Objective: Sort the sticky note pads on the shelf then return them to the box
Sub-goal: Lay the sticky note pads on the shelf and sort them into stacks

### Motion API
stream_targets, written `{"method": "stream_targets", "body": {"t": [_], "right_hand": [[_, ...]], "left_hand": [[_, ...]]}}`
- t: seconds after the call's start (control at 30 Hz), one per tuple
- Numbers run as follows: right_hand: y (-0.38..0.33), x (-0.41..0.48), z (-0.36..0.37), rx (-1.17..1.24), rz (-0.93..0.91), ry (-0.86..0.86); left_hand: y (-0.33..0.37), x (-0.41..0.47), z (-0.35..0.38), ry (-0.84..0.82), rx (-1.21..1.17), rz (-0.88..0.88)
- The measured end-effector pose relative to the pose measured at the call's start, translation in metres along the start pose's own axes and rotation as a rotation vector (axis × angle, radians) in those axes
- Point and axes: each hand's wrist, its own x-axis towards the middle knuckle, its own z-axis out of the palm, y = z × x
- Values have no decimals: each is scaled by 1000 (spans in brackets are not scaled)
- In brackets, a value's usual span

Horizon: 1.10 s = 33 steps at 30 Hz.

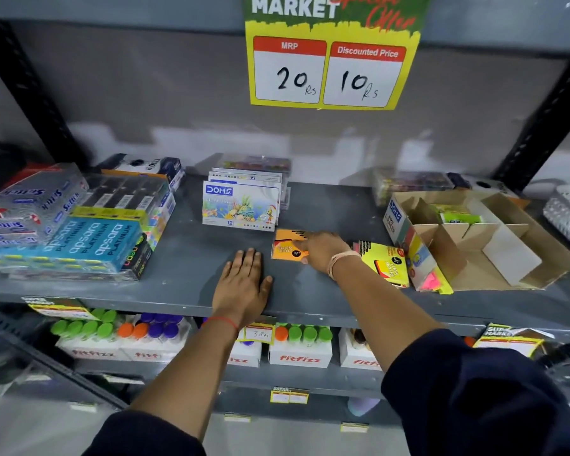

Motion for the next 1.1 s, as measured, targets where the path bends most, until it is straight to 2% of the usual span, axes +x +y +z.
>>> {"method": "stream_targets", "body": {"t": [0.17, 0.23, 0.4, 0.87, 1.0, 1.1], "right_hand": [[22, -35, -30, 338, 26, 85], [48, -54, -43, 415, 79, 34], [72, -88, -45, 165, 228, -301], [79, -85, -47, 318, 133, -18], [46, -84, -55, 451, -5, 59], [14, -79, -43, 531, -108, -2]], "left_hand": [[2, -1, -2, 4, -1, -5], [5, -1, -4, -6, -6, -10], [5, -1, -6, -30, 5, -4], [1, -1, -7, -47, -10, 16], [-8, 1, -10, -55, -45, 45], [-13, 0, -10, -22, -32, 53]]}}
